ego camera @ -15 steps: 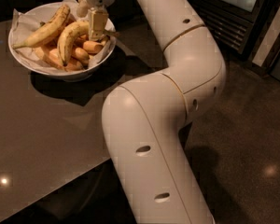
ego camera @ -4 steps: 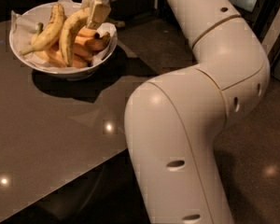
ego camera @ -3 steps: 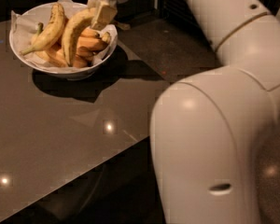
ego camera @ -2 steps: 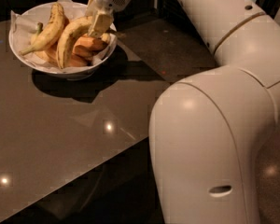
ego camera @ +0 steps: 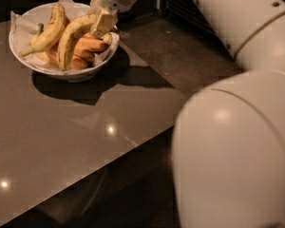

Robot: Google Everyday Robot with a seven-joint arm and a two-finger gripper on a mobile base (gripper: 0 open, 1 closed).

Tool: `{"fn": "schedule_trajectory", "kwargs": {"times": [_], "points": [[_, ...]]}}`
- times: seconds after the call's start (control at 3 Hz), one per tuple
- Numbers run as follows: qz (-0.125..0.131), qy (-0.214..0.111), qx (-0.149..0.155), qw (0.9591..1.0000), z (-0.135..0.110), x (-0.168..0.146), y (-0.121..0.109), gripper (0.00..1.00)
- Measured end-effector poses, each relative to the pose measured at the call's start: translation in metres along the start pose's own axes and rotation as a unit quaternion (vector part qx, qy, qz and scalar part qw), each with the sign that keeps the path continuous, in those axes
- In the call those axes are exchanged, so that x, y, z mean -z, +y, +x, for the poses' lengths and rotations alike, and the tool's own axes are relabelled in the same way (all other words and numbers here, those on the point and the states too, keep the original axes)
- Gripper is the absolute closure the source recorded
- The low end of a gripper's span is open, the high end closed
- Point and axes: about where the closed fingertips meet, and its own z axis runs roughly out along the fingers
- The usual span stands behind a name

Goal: Pick banana from white bowl

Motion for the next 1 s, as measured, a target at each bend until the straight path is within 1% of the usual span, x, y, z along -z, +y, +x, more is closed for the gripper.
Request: {"fn": "schedule_trajectory", "kwargs": {"times": [0.33, 0.67, 1.0], "points": [[0.031, -0.012, -0.018, 0.9993, -0.015, 0.034, 0.03, 1.0], [0.006, -0.003, -0.026, 0.9996, -0.006, 0.017, 0.052, 1.0], [0.005, -0.003, -0.026, 0.9996, -0.006, 0.017, 0.052, 1.0]]}}
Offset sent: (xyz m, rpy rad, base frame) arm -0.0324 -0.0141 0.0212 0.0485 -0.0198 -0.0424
